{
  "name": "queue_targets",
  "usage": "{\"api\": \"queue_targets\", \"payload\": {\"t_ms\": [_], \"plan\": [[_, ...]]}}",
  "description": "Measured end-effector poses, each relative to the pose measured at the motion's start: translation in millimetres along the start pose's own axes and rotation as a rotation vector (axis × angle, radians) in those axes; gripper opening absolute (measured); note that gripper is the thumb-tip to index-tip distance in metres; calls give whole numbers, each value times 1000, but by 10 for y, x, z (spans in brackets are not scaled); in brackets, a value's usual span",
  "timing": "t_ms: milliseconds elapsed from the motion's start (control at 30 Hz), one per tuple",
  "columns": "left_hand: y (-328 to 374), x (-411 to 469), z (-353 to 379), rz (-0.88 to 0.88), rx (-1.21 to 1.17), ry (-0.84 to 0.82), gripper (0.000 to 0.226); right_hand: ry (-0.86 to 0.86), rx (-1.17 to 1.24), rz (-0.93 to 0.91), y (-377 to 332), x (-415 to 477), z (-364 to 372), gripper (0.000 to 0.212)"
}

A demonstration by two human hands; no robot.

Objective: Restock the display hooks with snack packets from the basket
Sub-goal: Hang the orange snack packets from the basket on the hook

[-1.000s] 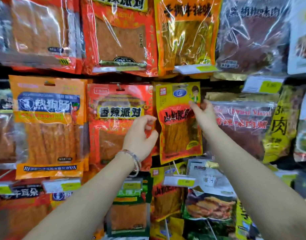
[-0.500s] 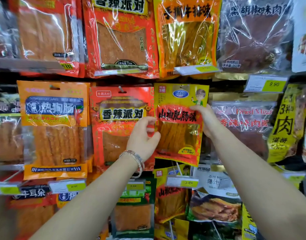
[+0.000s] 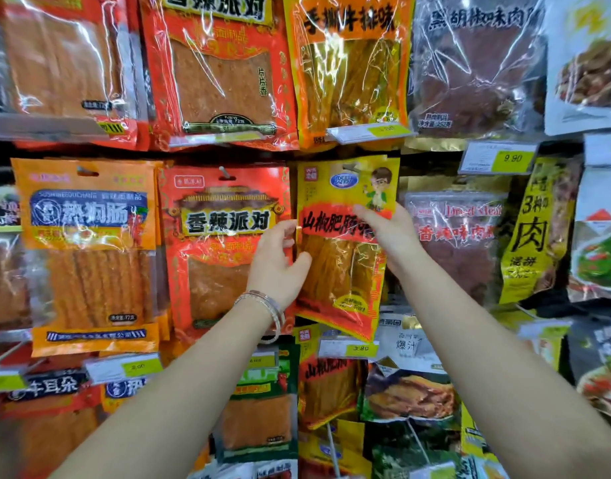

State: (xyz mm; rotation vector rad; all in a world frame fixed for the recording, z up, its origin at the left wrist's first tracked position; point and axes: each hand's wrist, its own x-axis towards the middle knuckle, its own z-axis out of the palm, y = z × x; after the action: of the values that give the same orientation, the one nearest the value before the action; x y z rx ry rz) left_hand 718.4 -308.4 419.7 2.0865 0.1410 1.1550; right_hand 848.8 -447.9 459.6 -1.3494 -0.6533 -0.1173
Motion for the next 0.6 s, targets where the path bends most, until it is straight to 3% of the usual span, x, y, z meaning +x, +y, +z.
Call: {"api": "queue_targets", "payload": {"t_ms": [167, 333, 400, 533, 600], "plan": [[29, 21, 27, -30, 5, -3, 53, -50, -19, -3, -85, -99, -248, 14], [17, 41, 123, -159, -56, -111, 71, -107, -13, 19, -111, -89, -362, 21], [14, 61, 167, -220, -94, -142, 69, -84, -43, 20, -85, -82, -352, 25], [-12, 86, 188, -219, -76, -95, 34, 83, -252, -85, 10, -154, -313, 58], [-25, 71, 198, -211, -90, -67, 31, 110, -284, -171, 83, -231, -313, 74]]}}
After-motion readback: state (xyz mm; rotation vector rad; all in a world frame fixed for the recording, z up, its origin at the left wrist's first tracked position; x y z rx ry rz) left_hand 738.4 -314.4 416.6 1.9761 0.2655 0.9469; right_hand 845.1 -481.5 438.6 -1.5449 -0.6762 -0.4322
